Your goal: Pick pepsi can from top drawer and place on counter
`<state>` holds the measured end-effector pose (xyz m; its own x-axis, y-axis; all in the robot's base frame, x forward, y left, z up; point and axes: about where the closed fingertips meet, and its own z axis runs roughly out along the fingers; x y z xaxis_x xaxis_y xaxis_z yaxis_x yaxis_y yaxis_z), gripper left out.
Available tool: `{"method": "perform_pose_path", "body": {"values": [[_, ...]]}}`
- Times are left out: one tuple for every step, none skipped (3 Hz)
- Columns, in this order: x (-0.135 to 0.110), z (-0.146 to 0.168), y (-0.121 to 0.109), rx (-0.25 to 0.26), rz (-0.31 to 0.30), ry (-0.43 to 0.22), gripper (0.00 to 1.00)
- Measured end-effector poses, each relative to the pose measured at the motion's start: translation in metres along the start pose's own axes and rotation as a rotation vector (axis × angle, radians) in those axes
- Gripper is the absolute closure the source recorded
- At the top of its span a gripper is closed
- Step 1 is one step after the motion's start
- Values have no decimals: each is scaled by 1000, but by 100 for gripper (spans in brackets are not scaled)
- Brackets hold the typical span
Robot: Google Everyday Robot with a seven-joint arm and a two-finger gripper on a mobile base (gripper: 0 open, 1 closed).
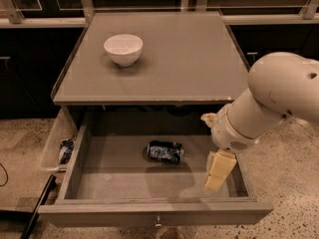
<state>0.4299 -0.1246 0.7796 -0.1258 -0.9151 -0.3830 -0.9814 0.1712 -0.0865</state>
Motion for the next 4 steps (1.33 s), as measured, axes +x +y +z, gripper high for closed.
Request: {"method": "perform_pose_path", "body": {"values": [[0, 6, -1, -7, 7, -15, 0], [11, 37, -11, 5, 42, -24, 0], [18, 71, -28, 35, 68, -73, 0], [20, 95, -44, 69, 77, -120, 0]]}}
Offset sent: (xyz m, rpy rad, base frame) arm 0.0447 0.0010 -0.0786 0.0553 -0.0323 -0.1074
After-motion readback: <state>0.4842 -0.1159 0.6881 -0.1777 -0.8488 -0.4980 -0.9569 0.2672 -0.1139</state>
